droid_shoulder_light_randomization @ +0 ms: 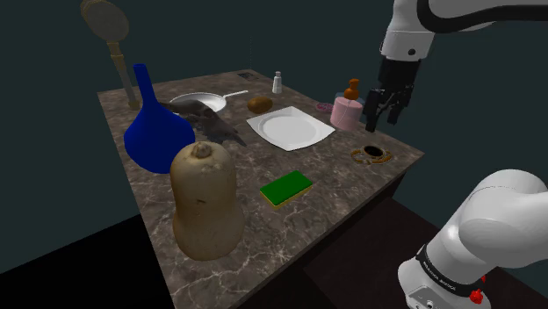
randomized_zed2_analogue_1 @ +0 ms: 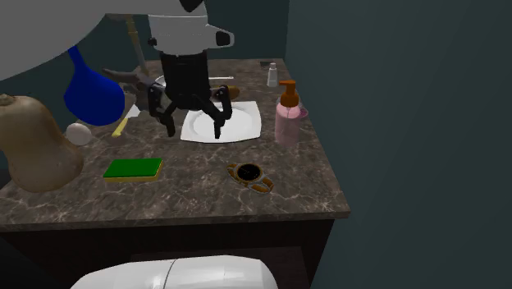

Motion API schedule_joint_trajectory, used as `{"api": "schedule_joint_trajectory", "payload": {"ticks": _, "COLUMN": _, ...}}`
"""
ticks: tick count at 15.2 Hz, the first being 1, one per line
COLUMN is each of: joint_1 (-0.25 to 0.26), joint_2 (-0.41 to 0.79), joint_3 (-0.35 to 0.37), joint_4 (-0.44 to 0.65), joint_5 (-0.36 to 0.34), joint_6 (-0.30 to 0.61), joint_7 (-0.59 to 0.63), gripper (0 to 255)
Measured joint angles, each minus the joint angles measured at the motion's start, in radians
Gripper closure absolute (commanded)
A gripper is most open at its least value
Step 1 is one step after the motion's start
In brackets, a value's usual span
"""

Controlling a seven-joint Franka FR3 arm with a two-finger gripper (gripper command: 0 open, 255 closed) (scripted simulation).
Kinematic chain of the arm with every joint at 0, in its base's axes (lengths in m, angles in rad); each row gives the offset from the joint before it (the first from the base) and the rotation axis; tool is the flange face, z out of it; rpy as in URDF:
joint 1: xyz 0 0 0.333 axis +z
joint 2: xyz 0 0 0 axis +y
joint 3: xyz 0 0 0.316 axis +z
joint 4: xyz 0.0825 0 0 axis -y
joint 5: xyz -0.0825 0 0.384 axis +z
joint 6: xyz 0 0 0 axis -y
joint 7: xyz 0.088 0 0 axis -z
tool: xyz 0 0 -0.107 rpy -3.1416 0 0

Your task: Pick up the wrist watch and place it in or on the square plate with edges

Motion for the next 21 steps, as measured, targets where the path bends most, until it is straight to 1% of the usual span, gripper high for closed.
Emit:
{"api": "schedule_joint_trajectory", "payload": {"ticks": 1, "joint_1": 0.000, "joint_2": 0.000, "joint_3": 0.000, "joint_4": 0.000, "joint_5": 0.000, "joint_6": 0.000, "joint_7": 0.000, "gripper": 0}}
{"api": "schedule_joint_trajectory", "payload": {"ticks": 3, "joint_1": 0.012, "joint_2": -0.009, "joint_3": -0.034, "joint_4": -0.035, "joint_5": -0.031, "joint_6": 0.035, "joint_7": -0.082, "gripper": 0}}
{"api": "schedule_joint_trajectory", "payload": {"ticks": 5, "joint_1": 0.033, "joint_2": -0.015, "joint_3": -0.081, "joint_4": -0.077, "joint_5": -0.074, "joint_6": 0.086, "joint_7": -0.205, "gripper": 0}}
{"api": "schedule_joint_trajectory", "payload": {"ticks": 10, "joint_1": 0.082, "joint_2": 0.001, "joint_3": -0.231, "joint_4": -0.172, "joint_5": -0.198, "joint_6": 0.246, "joint_7": -0.551, "gripper": 0}}
{"api": "schedule_joint_trajectory", "payload": {"ticks": 13, "joint_1": 0.117, "joint_2": 0.065, "joint_3": -0.328, "joint_4": -0.192, "joint_5": -0.260, "joint_6": 0.363, "joint_7": -0.751, "gripper": 0}}
{"api": "schedule_joint_trajectory", "payload": {"ticks": 15, "joint_1": 0.124, "joint_2": 0.081, "joint_3": -0.354, "joint_4": -0.214, "joint_5": -0.277, "joint_6": 0.409, "joint_7": -0.799, "gripper": 0}}
{"api": "schedule_joint_trajectory", "payload": {"ticks": 21, "joint_1": 0.124, "joint_2": 0.113, "joint_3": -0.379, "joint_4": -0.275, "joint_5": -0.296, "joint_6": 0.506, "joint_7": -0.813, "gripper": 0}}
